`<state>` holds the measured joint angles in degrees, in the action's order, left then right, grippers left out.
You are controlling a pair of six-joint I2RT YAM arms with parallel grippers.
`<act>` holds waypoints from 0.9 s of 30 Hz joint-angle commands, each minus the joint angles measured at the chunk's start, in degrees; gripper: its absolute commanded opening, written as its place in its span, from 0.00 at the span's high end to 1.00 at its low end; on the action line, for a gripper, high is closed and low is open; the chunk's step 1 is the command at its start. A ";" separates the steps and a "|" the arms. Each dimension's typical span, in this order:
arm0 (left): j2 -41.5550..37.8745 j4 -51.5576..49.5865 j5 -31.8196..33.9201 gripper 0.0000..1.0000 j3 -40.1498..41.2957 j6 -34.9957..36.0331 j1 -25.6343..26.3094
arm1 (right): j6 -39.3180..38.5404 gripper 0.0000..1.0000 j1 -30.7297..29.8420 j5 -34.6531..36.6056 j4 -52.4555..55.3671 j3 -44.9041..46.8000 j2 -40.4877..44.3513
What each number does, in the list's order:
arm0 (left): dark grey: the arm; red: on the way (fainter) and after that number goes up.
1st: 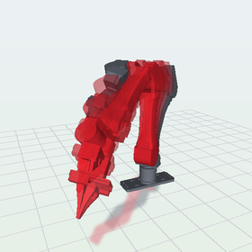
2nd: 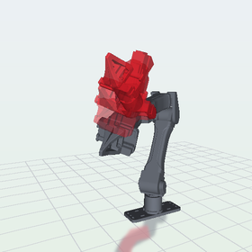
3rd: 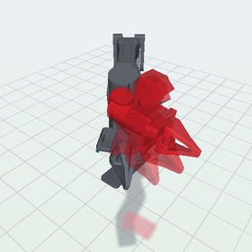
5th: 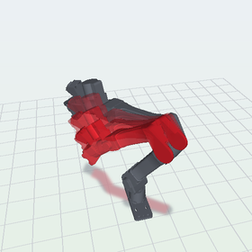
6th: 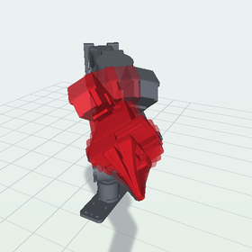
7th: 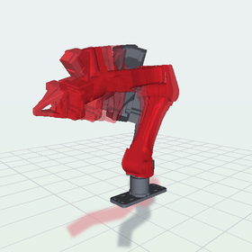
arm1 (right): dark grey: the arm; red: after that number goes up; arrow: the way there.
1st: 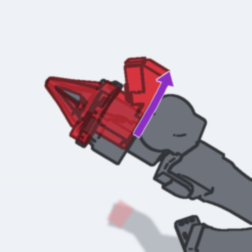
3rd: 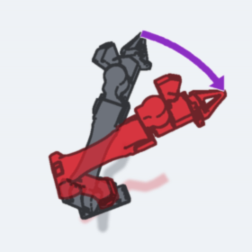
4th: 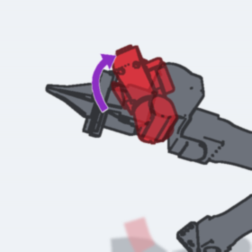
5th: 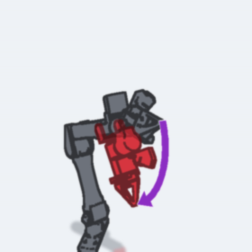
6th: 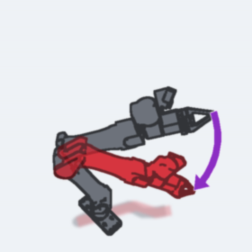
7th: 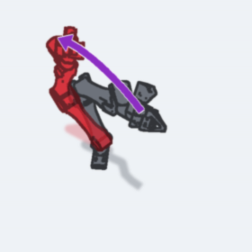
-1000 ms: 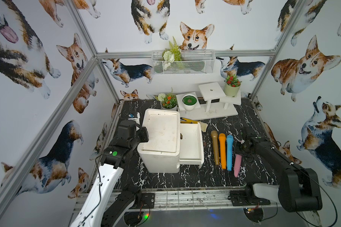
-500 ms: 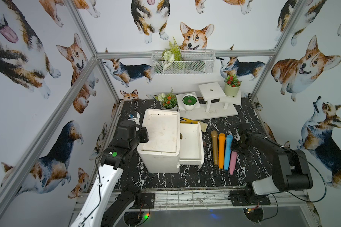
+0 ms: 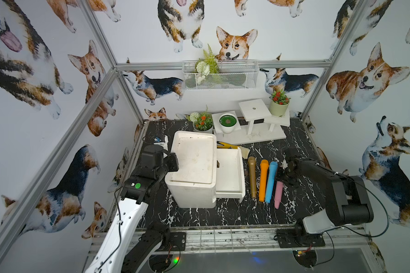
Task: Take the microphone out of the drawer
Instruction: Place the microphone at the center of the board.
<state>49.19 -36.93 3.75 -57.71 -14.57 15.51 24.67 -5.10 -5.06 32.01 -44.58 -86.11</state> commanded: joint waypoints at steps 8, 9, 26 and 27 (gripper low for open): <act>0.61 -5.56 -3.00 0.98 0.67 -2.31 0.05 | 0.04 0.47 0.01 -0.81 6.86 -2.71 5.73; 0.64 -5.44 -3.11 0.98 0.67 -2.39 0.05 | -0.03 0.46 0.01 -0.51 7.71 -3.33 6.84; 0.86 -5.08 -3.44 0.98 0.84 -2.37 0.05 | 5.65 0.67 -0.02 -12.66 7.63 -4.81 25.44; 0.81 -5.08 -3.56 0.98 0.85 -2.31 0.05 | 6.66 0.74 0.00 -14.13 6.48 -4.29 25.99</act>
<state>49.45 -36.84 3.66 -57.74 -14.70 15.51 27.53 -5.15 -12.73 41.80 -49.84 -61.65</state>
